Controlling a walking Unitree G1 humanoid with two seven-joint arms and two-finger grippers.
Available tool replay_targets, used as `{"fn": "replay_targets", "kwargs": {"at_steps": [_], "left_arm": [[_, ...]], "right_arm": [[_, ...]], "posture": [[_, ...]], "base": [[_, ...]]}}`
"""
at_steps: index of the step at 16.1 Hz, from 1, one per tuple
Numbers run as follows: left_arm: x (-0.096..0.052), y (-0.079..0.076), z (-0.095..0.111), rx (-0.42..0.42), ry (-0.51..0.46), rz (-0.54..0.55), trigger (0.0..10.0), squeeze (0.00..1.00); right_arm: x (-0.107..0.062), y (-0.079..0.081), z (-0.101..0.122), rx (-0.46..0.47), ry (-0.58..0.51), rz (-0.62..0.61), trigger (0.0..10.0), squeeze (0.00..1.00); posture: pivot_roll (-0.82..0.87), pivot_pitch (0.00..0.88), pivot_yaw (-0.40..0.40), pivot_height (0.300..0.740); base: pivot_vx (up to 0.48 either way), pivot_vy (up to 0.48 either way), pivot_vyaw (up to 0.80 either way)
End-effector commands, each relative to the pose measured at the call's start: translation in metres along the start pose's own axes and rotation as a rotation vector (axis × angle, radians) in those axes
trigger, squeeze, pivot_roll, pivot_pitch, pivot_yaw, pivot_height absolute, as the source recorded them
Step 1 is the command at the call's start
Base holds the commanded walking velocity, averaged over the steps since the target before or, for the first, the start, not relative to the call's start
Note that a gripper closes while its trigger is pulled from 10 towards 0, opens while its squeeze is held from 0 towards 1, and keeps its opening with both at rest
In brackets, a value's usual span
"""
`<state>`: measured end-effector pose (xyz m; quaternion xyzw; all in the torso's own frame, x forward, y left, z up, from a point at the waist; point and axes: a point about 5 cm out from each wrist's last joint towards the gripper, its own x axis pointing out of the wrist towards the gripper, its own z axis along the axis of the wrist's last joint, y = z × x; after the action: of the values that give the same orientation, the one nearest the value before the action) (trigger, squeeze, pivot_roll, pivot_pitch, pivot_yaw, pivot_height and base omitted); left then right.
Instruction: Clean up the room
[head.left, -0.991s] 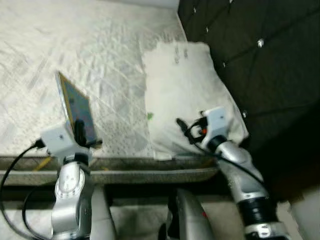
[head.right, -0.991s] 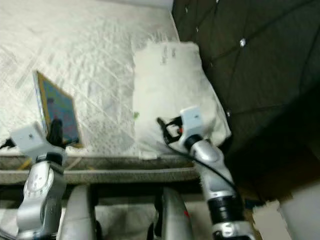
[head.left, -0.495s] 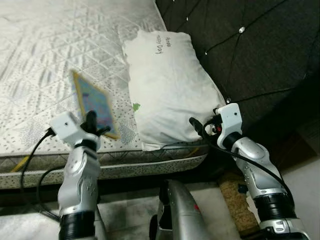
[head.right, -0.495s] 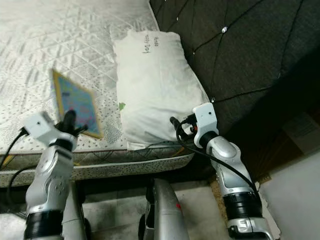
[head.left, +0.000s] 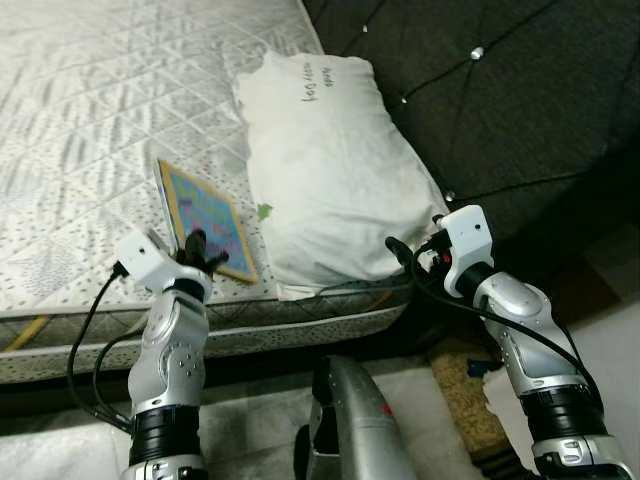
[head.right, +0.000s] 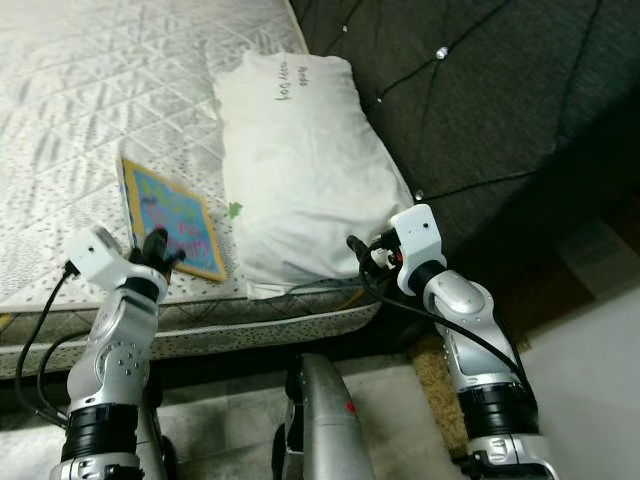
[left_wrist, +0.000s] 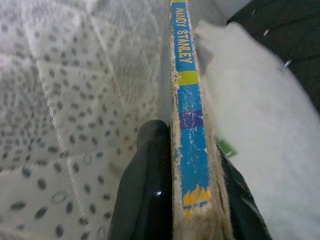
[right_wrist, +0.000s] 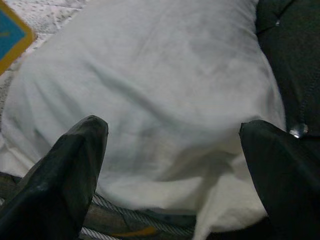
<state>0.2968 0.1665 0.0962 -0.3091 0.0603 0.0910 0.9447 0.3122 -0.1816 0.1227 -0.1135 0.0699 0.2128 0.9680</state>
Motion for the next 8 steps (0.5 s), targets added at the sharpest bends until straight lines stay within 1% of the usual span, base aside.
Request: {"fn": "replay_targets", "kwargs": {"at_steps": [1, 3, 4, 5, 7, 8], "left_arm": [[-0.002, -0.010, -0.007, -0.022, 0.015, -0.021, 10.0, 0.00], [-0.003, -0.008, -0.006, -0.007, 0.004, -0.018, 10.0, 0.00], [-0.001, -0.004, -0.003, -0.006, -0.001, -0.015, 10.0, 0.00], [0.001, -0.001, -0.001, -0.002, -0.005, -0.010, 10.0, 0.00], [0.008, 0.003, 0.003, -0.042, 0.002, 0.007, 10.0, 0.00], [0.012, 0.007, 0.003, -0.029, 0.023, 0.012, 10.0, 0.00]], "right_arm": [[-0.001, -0.005, 0.002, -0.026, -0.001, -0.003, 10.0, 0.00], [-0.001, -0.006, 0.003, -0.028, 0.000, -0.003, 10.0, 0.00], [-0.001, -0.004, 0.003, -0.026, -0.002, 0.003, 10.0, 0.00], [-0.001, -0.004, 0.003, -0.030, -0.005, 0.008, 10.0, 0.00], [-0.002, -0.005, 0.004, -0.040, -0.008, 0.008, 10.0, 0.00], [-0.003, -0.007, 0.005, -0.044, -0.008, 0.003, 10.0, 0.00]], "posture": [[-0.20, 0.107, -0.249, 0.571], [-0.20, 0.107, -0.250, 0.571], [-0.20, 0.107, -0.250, 0.571], [-0.20, 0.108, -0.252, 0.571], [-0.21, 0.111, -0.253, 0.571], [-0.22, 0.111, -0.254, 0.571]], "base": [[0.000, 0.000, 0.00], [0.000, 0.000, 0.00], [0.000, 0.000, 0.00], [0.000, 0.000, 0.00], [0.000, 0.000, 0.00], [0.000, 0.000, 0.00]]}}
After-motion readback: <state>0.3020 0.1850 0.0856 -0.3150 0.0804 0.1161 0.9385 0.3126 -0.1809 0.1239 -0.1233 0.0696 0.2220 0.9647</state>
